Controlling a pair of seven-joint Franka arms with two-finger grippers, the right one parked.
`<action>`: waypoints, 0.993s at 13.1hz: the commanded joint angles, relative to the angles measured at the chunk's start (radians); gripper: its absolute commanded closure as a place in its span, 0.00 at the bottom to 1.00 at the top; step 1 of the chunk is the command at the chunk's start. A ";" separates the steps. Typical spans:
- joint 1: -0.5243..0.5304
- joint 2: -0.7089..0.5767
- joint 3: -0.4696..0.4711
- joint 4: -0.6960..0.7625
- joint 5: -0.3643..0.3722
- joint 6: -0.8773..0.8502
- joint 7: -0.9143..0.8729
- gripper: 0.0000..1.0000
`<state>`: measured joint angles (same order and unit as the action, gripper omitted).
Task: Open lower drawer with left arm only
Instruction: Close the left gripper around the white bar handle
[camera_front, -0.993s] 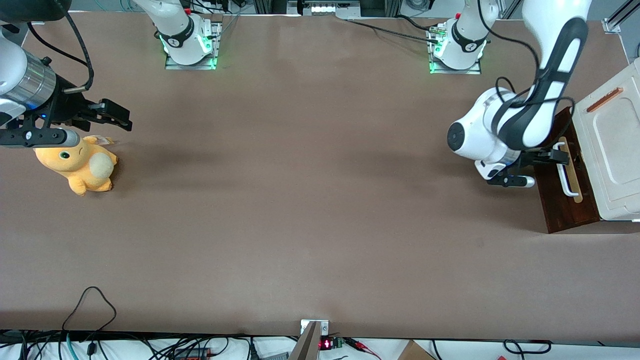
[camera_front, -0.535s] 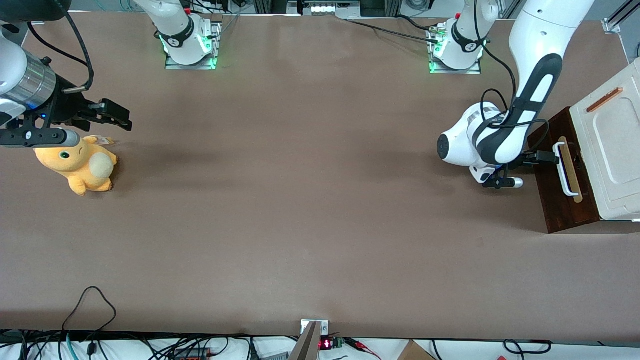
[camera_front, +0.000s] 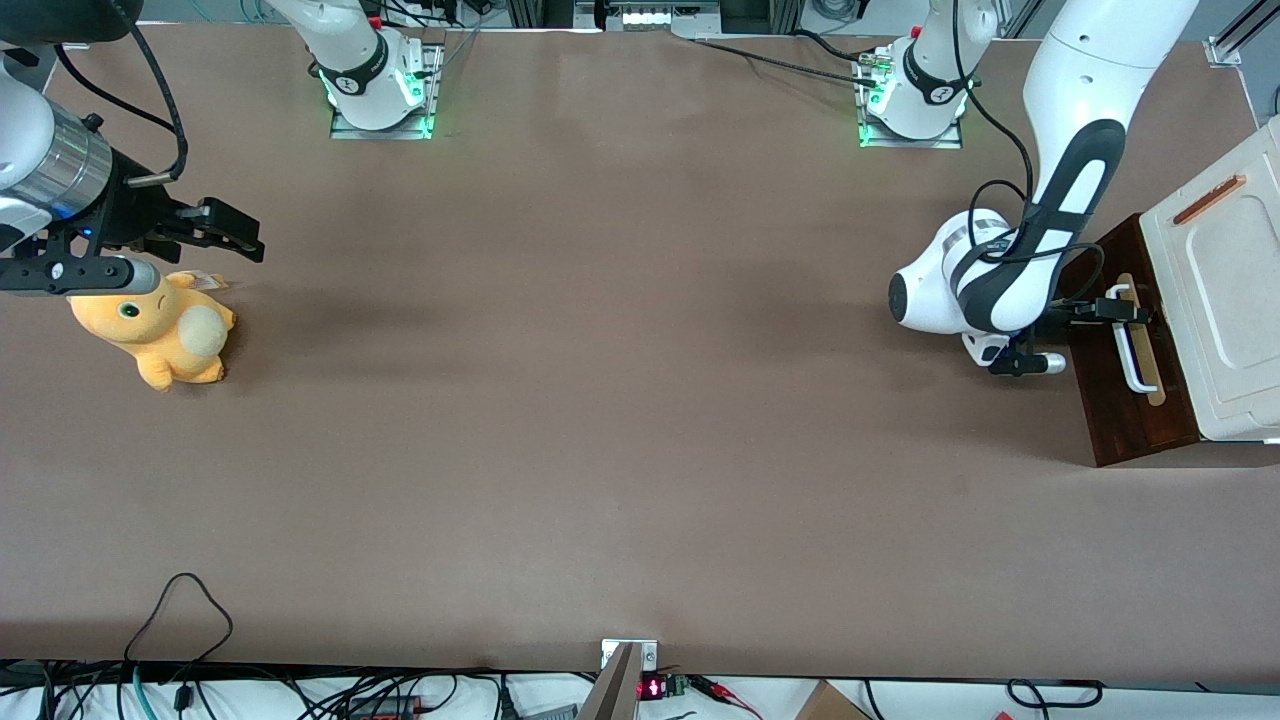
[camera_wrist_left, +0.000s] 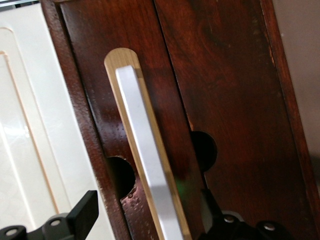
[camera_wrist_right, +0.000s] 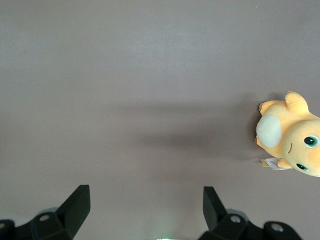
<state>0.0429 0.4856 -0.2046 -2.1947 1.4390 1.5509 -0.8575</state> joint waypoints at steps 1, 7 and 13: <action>-0.009 0.021 0.010 -0.002 0.043 -0.012 -0.038 0.15; -0.009 0.031 0.030 -0.002 0.073 -0.009 -0.047 0.43; -0.009 0.031 0.030 0.001 0.075 -0.008 -0.049 0.49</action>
<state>0.0424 0.5159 -0.1818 -2.1950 1.4900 1.5510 -0.8948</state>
